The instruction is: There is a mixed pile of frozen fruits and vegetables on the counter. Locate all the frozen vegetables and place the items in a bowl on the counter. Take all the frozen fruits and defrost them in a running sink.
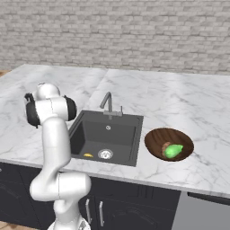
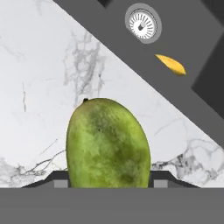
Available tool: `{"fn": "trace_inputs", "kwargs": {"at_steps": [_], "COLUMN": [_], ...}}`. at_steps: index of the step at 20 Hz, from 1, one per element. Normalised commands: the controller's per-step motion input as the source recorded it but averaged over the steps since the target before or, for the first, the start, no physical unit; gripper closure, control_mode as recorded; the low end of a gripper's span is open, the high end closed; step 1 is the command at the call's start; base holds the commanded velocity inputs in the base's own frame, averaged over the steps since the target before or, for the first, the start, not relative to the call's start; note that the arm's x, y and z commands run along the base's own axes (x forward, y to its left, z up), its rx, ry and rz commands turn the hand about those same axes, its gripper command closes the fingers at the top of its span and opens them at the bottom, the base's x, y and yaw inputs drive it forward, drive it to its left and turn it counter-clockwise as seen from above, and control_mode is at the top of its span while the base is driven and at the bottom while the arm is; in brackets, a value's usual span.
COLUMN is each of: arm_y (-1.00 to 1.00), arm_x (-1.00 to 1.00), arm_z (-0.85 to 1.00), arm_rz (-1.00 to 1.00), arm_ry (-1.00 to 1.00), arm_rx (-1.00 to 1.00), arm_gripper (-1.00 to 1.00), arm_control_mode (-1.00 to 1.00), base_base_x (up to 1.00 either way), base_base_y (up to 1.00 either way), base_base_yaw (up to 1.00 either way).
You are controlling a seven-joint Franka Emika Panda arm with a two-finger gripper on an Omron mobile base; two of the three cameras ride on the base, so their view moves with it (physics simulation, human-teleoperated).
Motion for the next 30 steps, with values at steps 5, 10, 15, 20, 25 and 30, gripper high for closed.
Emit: {"fn": "trace_inputs", "kwargs": {"at_steps": [5, 10, 15, 20, 25, 30], "arm_y": [-0.27, -0.34, -0.33, -0.32, -0.37, -0.37], "arm_x": [-0.21, -0.21, -0.29, -0.26, -0.12, -0.05], "arm_z": [0.31, 0.31, 0.2, 0.08, 0.02, 0.05], "arm_rz": [0.04, 0.04, 0.02, 0.02, 0.07, 0.09], "arm_ry": [-0.08, -0.08, -0.09, -0.11, -0.04, 0.0], "arm_rx": [0.06, 0.07, 0.09, 0.14, 0.08, 0.0], "arm_gripper": [1.0, 1.0, 1.0, 1.0, 1.0, 1.0], "arm_control_mode": [-1.0, -1.0, -1.0, -1.0, -1.0, -1.0], "base_base_x": [0.0, 0.0, 0.0, 0.0, 0.0, 0.0], "base_base_y": [0.0, 0.0, 0.0, 0.0, 0.0, 0.0], "base_base_yaw": [0.0, 0.0, 0.0, 0.0, 0.0, 0.0]}}
